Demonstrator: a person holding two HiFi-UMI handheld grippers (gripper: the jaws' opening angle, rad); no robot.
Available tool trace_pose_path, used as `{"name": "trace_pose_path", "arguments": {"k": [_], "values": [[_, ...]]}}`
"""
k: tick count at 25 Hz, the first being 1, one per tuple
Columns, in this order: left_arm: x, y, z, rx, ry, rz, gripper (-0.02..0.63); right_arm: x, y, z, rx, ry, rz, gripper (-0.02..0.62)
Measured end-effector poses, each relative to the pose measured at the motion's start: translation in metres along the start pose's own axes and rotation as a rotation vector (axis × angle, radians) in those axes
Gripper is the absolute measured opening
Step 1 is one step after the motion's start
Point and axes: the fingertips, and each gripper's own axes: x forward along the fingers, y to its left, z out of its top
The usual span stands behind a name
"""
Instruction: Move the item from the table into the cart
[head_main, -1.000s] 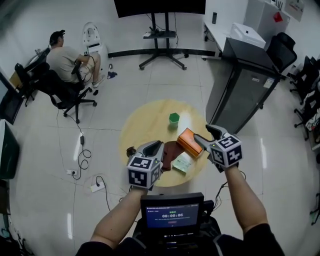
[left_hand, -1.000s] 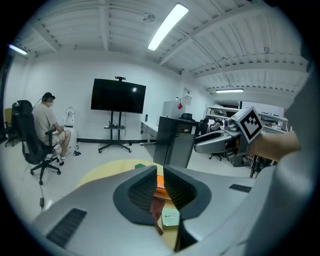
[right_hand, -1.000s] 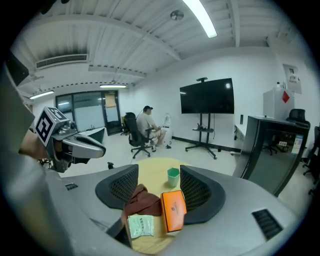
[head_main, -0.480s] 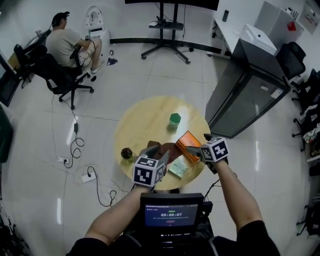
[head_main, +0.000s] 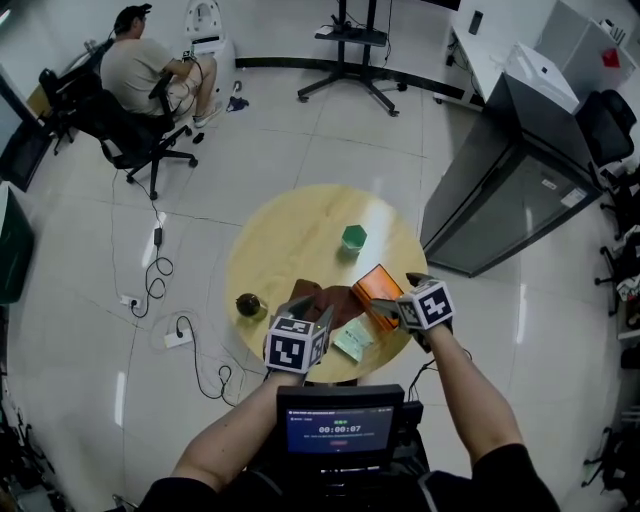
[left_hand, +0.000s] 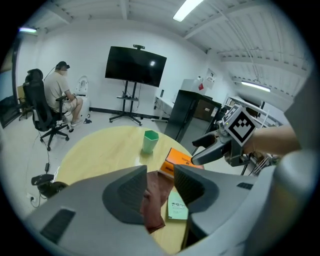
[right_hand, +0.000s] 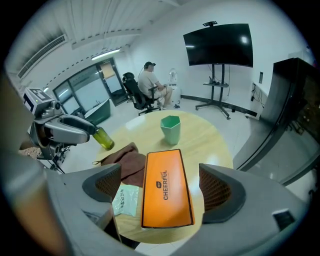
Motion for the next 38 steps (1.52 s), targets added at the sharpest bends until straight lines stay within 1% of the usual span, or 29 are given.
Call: {"name": "trace_pose_path", "arguments": {"k": [1,2,5,6,7,10,13,15,22,23,24,25,26,28,31,34,36,38], "values": [[0.005,0.005,-0.004,0.001,0.015,0.019,0.207,0.005,-0.002,-0.003,0.009,0.015,0.004,0.483],[0.011,0.009,-0.01,-0.003,0.031,0.035,0.233,0.009,-0.004,-0.005,0.01,0.028,0.008,0.518],[0.037,0.025,-0.03,-0.022,0.106,0.066,0.236,0.021,-0.01,0.001,-0.041,0.02,0.01,0.526],[0.048,0.031,-0.038,-0.018,0.136,0.075,0.257,0.025,-0.008,0.007,-0.057,0.009,0.019,0.526],[0.059,0.039,-0.044,-0.01,0.162,0.088,0.292,0.03,-0.006,0.012,-0.065,0.001,0.031,0.526],[0.091,0.065,-0.056,0.017,0.21,0.137,0.303,0.041,-0.007,0.02,-0.054,-0.001,0.051,0.526],[0.122,0.076,-0.074,0.008,0.286,0.125,0.332,0.045,-0.023,0.028,-0.067,-0.008,0.021,0.526],[0.138,0.079,-0.082,0.008,0.329,0.111,0.337,0.049,-0.03,0.029,-0.067,-0.006,0.021,0.526],[0.173,0.085,-0.073,0.008,0.311,0.138,0.337,0.056,-0.05,0.034,-0.056,-0.003,0.022,0.526],[0.175,0.088,-0.071,0.001,0.301,0.151,0.328,0.058,-0.052,0.034,-0.055,-0.001,0.026,0.526],[0.176,0.091,-0.069,-0.006,0.288,0.165,0.29,0.06,-0.054,0.034,-0.052,0.002,0.028,0.526],[0.176,0.093,-0.067,-0.011,0.276,0.173,0.232,0.061,-0.055,0.032,-0.047,0.005,0.031,0.526],[0.176,0.095,-0.066,-0.012,0.269,0.175,0.188,0.062,-0.056,0.03,-0.041,0.009,0.035,0.526],[0.176,0.094,-0.063,-0.004,0.267,0.166,0.149,0.066,-0.055,0.026,-0.03,0.023,0.049,0.526],[0.177,0.094,-0.063,-0.008,0.275,0.155,0.126,0.073,-0.052,0.019,-0.027,0.043,0.069,0.526],[0.178,0.094,-0.065,-0.014,0.282,0.145,0.11,0.076,-0.052,0.019,-0.022,0.039,0.083,0.526],[0.177,0.093,-0.06,-0.006,0.266,0.139,0.1,0.076,-0.054,0.02,-0.025,0.037,0.075,0.526],[0.175,0.093,-0.061,-0.015,0.259,0.133,0.095,0.075,-0.058,0.021,-0.029,0.045,0.054,0.526]]}}
